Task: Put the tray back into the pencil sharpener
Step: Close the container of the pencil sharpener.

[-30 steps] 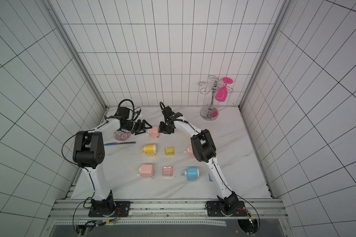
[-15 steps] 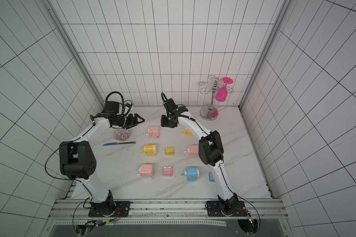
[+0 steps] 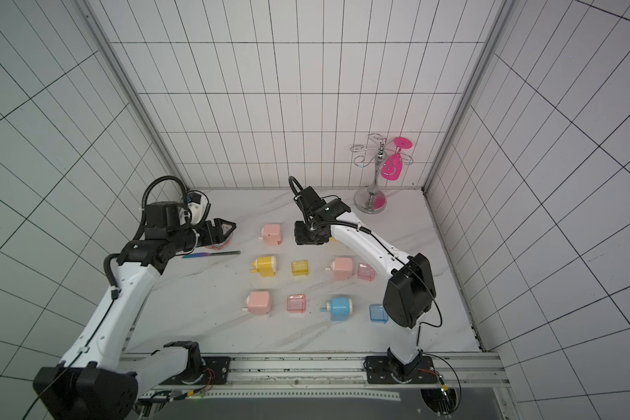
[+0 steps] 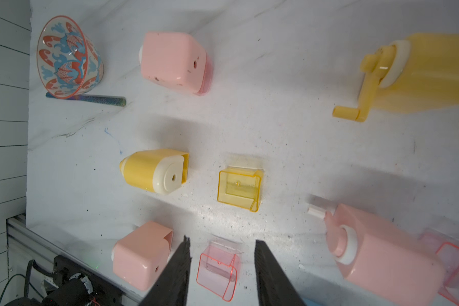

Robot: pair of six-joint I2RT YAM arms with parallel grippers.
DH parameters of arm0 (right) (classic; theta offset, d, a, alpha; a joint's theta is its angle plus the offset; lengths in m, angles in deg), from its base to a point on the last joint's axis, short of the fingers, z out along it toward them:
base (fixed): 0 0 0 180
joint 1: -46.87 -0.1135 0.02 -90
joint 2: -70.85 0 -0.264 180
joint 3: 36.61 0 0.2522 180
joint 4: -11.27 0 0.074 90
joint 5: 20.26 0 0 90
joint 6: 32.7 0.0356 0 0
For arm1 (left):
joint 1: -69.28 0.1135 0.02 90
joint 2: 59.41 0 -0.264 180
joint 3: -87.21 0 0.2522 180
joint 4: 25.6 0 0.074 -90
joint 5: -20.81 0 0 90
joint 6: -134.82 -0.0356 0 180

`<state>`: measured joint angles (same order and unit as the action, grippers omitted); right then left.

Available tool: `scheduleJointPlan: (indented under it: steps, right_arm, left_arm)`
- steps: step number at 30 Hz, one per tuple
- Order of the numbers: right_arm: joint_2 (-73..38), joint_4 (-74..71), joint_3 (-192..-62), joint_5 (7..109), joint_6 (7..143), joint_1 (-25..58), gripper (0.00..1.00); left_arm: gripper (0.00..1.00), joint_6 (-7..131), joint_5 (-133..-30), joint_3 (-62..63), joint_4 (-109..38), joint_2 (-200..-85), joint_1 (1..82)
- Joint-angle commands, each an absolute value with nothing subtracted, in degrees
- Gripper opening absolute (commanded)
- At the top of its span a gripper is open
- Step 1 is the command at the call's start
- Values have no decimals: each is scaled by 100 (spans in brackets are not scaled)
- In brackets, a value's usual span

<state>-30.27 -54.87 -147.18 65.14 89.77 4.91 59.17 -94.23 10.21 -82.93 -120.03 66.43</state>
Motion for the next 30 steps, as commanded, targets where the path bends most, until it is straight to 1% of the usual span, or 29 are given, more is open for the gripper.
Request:
scheduleJointPlan:
  steps: [1, 5, 8, 16, 20, 24, 30]
  right_arm:
    - [-2625, -5792, -14227, 6954, 9194, 218, 42]
    - [-2230, -5805, -13878, 7140, 9306, 58, 42]
    - [-2176, -5836, -13812, 7201, 9299, 10, 42]
    - [-2315, -6114, -13937, 7455, 9232, -64, 41]
    - [-2283, -6249, -13985, 7633, 9019, -61, 41]
    - [-2241, -6266, -14017, 7767, 8876, -59, 42]
    - [-2226, -6114, -13970, 7810, 8795, -55, 42]
  left_arm:
    - [81, 5994, -8735, 1061, -8684, -11686, 6228]
    - [80, 6210, -8179, 1119, -8707, -11385, 5730]
    - [80, 6175, -7937, 1130, -8699, -11413, 5523]
    - [77, 6021, -7751, 1309, -8254, -11752, 5004]
    - [77, 6142, -7642, 1124, -8164, -12102, 4879]
    - [72, 6699, -7590, 1154, -7962, -12294, 4680]
    - [71, 7180, -7569, 701, -8287, -12539, 4669]
